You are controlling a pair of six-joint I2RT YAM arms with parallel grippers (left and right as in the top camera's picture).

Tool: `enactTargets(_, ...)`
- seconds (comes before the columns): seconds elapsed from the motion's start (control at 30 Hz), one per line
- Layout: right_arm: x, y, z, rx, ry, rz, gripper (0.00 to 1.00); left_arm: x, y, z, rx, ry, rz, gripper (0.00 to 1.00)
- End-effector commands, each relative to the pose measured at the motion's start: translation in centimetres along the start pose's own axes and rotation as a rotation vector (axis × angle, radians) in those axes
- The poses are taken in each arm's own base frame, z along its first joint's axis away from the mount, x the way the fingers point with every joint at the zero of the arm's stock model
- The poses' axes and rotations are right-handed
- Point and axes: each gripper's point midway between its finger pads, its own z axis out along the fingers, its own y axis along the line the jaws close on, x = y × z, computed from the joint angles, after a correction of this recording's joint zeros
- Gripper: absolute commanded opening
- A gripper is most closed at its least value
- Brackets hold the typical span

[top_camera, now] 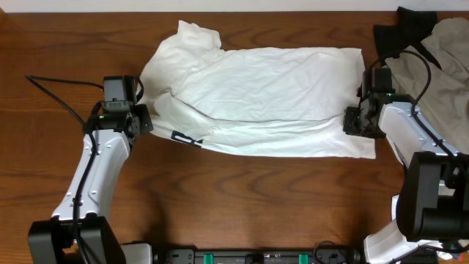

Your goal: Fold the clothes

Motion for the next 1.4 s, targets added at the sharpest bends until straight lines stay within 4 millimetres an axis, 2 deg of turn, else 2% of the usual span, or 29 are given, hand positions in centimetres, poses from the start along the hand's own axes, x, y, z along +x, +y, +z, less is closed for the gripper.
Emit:
enactTargets(0.0,0.2,-0.4,0.4,0.002,0.011,0.014,0.33,-1.2,0.6,-0.1,-0.044,-0.037,0.021,0.06)
enactTargets(0.1,0.1,-0.4,0.4,0.001,0.010,0.014,0.33,-1.5,-0.6,-0.1,0.024,-0.047,0.017,0.06)
enactTargets(0.23,0.1,-0.4,0.4,0.001,0.009,0.014,0.33,-1.7,-0.7,-0.1,0.032,-0.054,0.015,0.08)
enactTargets(0.27,0.1,-0.4,0.4,0.001,0.010,0.014,0.33,-1.7,-0.7,-0.1,0.030,-0.053,0.015,0.17)
enactTargets(0.37,0.1,-0.4,0.4,0.001,0.009,0.014,0.33,-1.5,-0.7,0.2,0.028,-0.046,0.017,0.17)
enactTargets(0.43,0.1,-0.4,0.4,0.001,0.009,0.014,0.33,-1.4,-0.7,0.4,0.027,-0.039,0.018,0.34)
enactTargets(0.47,0.1,-0.4,0.4,0.001,0.009,0.014,0.33,-1.2,-0.7,0.4,0.026,-0.035,0.019,0.34)
enactTargets(0.83,0.2,-0.4,0.4,0.001,0.013,0.014,0.33,-0.7,0.9,0.4,-0.065,-0.016,0.040,0.34)
enactTargets(0.87,0.2,-0.4,0.4,0.002,0.013,0.013,0.33,-0.5,0.7,0.4,-0.055,-0.009,0.039,0.34)
enactTargets(0.9,0.2,-0.4,0.4,0.001,0.013,0.014,0.33,-0.2,0.3,0.4,-0.030,0.006,0.042,0.29)
enactTargets(1.03,0.2,-0.4,0.4,0.001,0.013,0.013,0.33,2.1,-2.5,0.2,0.145,0.105,0.052,0.15)
enactTargets(1.13,0.2,-0.4,0.4,0.001,0.013,0.014,0.33,3.5,-4.4,-0.1,0.262,0.155,0.050,0.09)
enactTargets(1.23,0.2,-0.4,0.4,0.001,0.013,0.014,0.33,4.9,-4.5,0.7,0.263,0.192,0.053,0.07)
enactTargets(1.37,0.3,-0.4,0.4,0.002,0.014,0.013,0.33,6.6,-4.4,2.7,0.249,0.229,0.054,0.08)
